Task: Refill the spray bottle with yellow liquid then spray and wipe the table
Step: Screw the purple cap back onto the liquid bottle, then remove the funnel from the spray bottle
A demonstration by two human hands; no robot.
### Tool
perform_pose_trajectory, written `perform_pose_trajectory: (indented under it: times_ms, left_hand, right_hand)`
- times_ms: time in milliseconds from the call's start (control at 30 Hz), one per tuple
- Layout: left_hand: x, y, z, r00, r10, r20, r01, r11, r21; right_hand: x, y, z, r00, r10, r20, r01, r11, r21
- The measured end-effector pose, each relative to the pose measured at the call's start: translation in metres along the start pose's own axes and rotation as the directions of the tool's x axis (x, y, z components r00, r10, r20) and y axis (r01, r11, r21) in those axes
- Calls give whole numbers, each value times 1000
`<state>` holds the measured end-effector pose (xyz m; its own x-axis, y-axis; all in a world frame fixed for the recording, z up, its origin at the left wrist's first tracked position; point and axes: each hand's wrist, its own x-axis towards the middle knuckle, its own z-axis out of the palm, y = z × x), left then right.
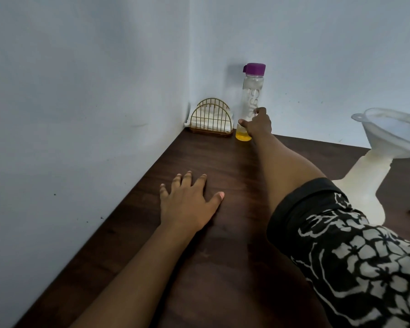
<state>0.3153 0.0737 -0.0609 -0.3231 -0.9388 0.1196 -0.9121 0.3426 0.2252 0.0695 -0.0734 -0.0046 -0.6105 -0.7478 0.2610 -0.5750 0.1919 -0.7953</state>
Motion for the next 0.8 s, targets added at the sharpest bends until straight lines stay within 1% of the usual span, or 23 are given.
perform_pose_trajectory:
  times_ms: [433,633,800]
  left_hand:
    - [0,1,-2,1000,2,0,-2,1000,2]
    - [-2,0,-2,1000,9,-8,-9,1000,1]
    - [0,-1,0,1000,-1,-16,1,1000,-4]
  right_hand:
    - [7,2,6,999,5,-41,-5,1000,4]
    - [11,2,6,999,30,-19,-29,999,45]
    - [8,-5,2,998,67,12,-68,997,33]
